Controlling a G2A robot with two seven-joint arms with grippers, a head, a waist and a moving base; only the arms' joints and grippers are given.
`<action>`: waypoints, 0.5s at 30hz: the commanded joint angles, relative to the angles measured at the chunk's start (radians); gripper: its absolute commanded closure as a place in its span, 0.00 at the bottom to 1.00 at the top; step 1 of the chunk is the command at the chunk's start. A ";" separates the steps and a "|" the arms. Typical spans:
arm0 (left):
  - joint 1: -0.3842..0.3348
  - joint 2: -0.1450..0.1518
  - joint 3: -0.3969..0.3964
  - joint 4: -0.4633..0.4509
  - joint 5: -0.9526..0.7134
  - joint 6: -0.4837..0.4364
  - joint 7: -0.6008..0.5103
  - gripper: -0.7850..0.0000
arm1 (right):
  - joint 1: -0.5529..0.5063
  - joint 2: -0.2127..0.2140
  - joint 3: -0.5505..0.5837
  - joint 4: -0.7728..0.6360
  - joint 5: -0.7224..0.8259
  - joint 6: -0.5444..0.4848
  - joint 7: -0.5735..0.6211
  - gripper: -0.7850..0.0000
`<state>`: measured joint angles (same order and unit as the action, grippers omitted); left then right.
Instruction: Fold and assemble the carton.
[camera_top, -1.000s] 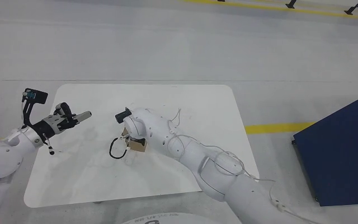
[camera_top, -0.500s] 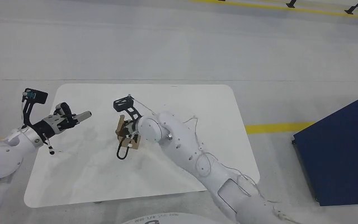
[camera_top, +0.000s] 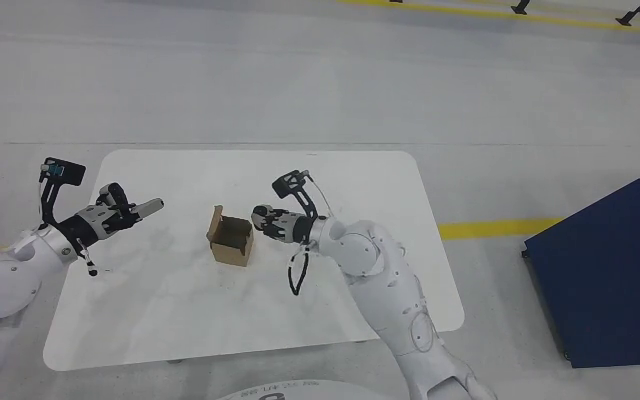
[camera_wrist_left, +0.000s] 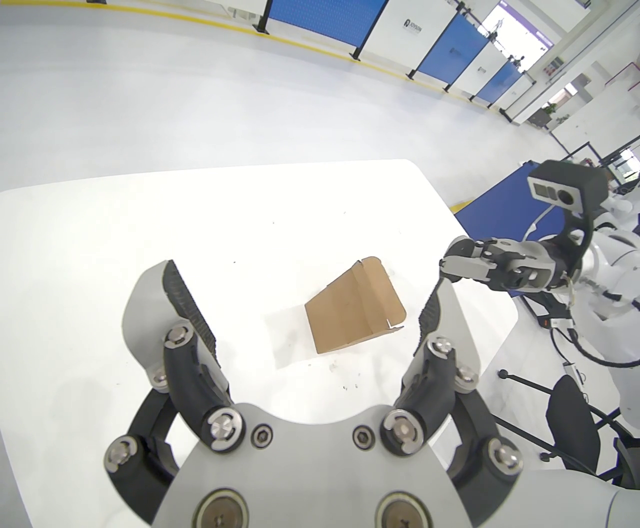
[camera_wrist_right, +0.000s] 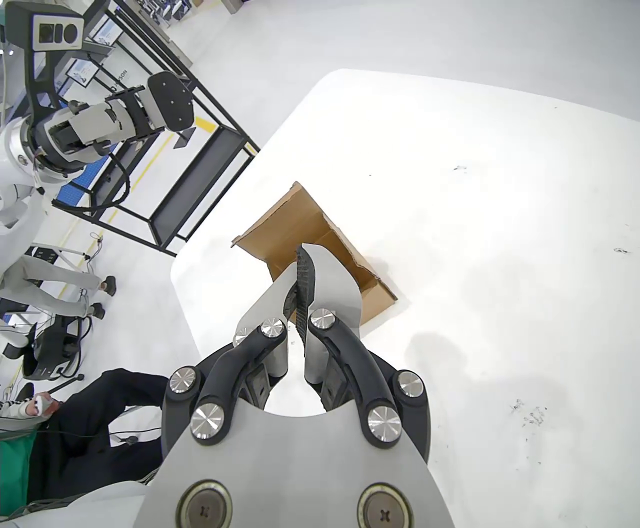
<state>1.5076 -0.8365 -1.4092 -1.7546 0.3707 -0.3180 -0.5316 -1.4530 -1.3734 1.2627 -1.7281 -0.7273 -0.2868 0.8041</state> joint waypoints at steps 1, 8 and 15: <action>0.003 0.002 0.007 -0.043 0.114 0.038 -0.017 0.00 | 0.000 0.000 -0.001 -0.001 -0.002 0.002 0.000 1.00; -0.008 -0.011 0.146 -0.210 0.360 0.173 -0.136 0.00 | -0.018 0.005 0.009 -0.004 -0.011 -0.008 -0.037 1.00; -0.082 -0.049 0.353 -0.223 0.521 0.318 -0.189 0.00 | -0.086 0.024 0.061 -0.052 -0.016 -0.051 -0.070 1.00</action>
<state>1.4389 -0.8790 -1.0909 -1.9878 0.8661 -0.0264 -0.7156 -1.5264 -1.3515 1.3191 -1.7688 -0.7456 -0.3297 0.7381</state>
